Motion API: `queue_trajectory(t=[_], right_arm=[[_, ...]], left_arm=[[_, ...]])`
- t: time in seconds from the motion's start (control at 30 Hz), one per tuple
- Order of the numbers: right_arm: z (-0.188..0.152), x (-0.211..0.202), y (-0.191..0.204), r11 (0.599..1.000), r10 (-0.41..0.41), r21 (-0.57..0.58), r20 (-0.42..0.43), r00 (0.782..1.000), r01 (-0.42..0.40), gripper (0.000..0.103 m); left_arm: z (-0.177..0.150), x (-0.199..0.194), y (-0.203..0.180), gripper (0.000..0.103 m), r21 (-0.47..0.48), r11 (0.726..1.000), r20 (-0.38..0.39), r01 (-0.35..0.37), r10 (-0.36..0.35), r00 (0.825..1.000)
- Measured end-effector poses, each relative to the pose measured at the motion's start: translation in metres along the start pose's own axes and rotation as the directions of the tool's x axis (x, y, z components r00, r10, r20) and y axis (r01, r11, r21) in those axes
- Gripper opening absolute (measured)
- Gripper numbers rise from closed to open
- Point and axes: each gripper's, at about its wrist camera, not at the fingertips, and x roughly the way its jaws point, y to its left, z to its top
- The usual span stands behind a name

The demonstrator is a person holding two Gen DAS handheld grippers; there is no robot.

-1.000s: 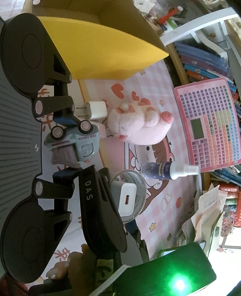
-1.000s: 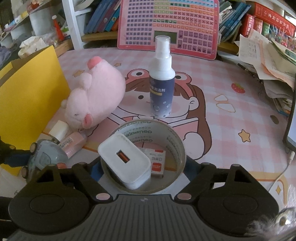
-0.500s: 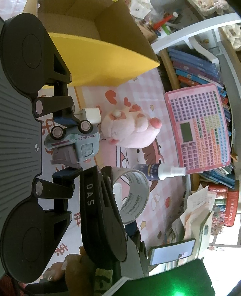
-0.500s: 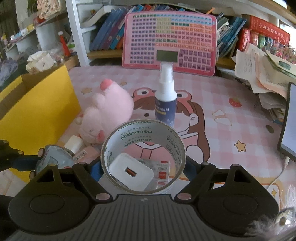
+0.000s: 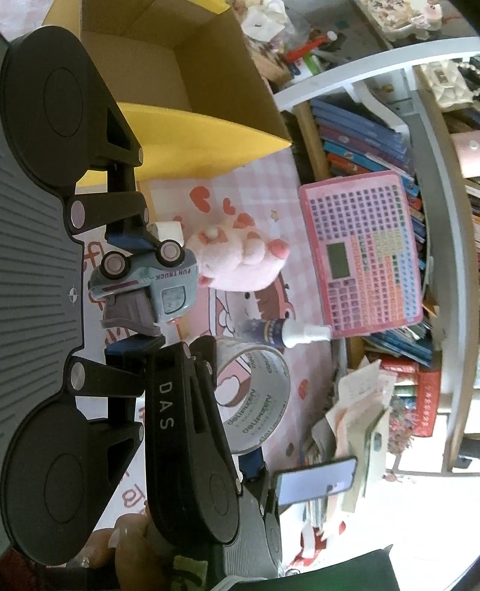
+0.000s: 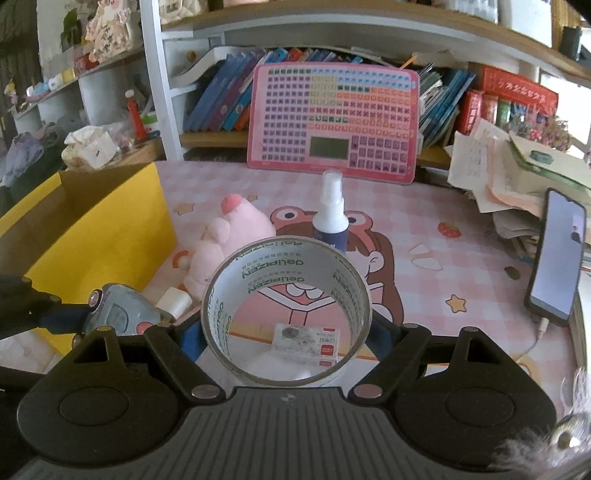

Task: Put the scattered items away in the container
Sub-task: 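Lift the tape roll with the right tool while the left tool holds the truck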

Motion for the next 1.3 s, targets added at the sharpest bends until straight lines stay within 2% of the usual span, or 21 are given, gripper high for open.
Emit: queue_trajectory(t=[0.3,0.6,0.87,1.03,1.3], right_arm=[[-0.009,-0.033,0.012,0.998,-0.059,0.039,0.014,0.998,0.059,0.083],[-0.024,-0.068,0.035,0.987,-0.156,0.043,0.046,0.987,0.154,0.083],[-0.046,-0.095,0.064,0.967,-0.236,0.110,0.031,0.971,0.231,0.083],[-0.065,-0.109,0.091,0.961,-0.239,0.135,-0.020,0.971,0.240,0.083],[-0.093,-0.128,0.145,0.970,-0.207,0.117,-0.051,0.977,0.211,0.083]], left_arm=[[-0.012,-0.026,0.003,0.044,0.016,0.997,0.058,0.071,-0.071,0.996],[-0.033,-0.053,0.014,0.044,0.025,0.989,0.115,0.144,-0.146,0.983],[-0.069,-0.086,0.040,0.044,0.028,0.983,0.112,0.180,-0.182,0.977],[-0.095,-0.108,0.067,0.044,-0.008,0.983,0.095,0.183,-0.181,0.979],[-0.134,-0.138,0.103,0.044,-0.046,0.985,0.077,0.166,-0.162,0.984]])
